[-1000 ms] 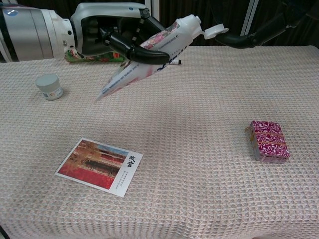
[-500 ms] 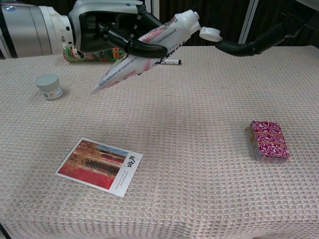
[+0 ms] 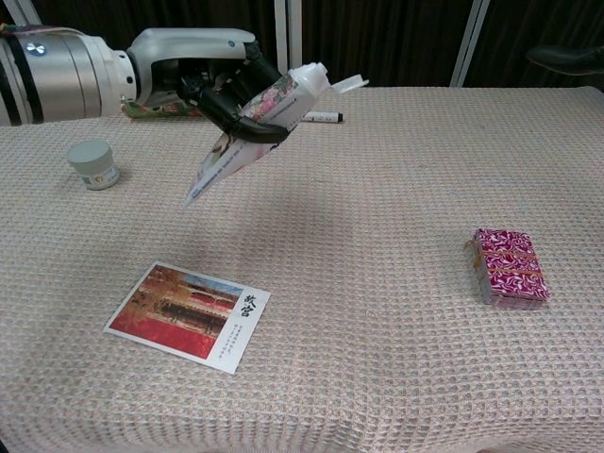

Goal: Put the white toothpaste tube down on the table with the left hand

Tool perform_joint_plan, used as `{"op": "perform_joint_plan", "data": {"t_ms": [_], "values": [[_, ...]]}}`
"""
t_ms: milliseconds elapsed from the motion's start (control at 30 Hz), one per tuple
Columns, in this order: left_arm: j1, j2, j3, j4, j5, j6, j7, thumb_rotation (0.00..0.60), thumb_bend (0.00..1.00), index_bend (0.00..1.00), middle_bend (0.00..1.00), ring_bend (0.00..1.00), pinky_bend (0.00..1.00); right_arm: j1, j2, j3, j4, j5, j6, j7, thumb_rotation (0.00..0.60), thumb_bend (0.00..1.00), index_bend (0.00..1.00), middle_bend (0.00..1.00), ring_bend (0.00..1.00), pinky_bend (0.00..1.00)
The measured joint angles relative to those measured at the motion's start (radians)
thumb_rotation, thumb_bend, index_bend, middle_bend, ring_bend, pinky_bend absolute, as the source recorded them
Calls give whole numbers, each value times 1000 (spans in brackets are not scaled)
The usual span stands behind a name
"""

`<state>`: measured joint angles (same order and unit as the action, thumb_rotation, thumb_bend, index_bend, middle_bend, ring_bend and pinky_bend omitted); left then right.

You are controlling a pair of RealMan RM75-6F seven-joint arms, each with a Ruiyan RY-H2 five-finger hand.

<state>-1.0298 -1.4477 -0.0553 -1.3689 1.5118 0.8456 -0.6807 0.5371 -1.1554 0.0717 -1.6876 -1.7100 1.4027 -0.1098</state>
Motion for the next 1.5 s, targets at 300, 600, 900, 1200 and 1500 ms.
{"op": "perform_joint_plan", "data": {"t_ms": [300, 600, 900, 1200, 1500], "values": [[-18, -105, -25, 114, -183, -107, 477, 511, 719, 607, 584, 455, 485, -85, 15, -15, 44, 29, 65, 57, 600, 275, 0, 0, 0, 0], [-36, -168, -41, 146, -408, -155, 858, 513, 487, 249, 293, 249, 392, -120, 3, -16, 84, 39, 77, 99, 600, 274, 0, 0, 0, 0], [50, -55, -54, -45, -480, 25, 961, 511, 395, 192, 255, 225, 316, -184, 35, -16, 97, 76, 115, 142, 600, 274, 0, 25, 0, 0], [353, 228, -33, -220, -407, 372, 813, 510, 349, 204, 246, 196, 236, -270, 109, -40, 87, 154, 116, 245, 600, 277, 0, 76, 0, 47], [649, 353, 89, -271, -235, 631, 665, 512, 347, 214, 236, 184, 219, -354, 117, -92, 99, 135, 137, 317, 600, 289, 0, 52, 0, 9]]}}
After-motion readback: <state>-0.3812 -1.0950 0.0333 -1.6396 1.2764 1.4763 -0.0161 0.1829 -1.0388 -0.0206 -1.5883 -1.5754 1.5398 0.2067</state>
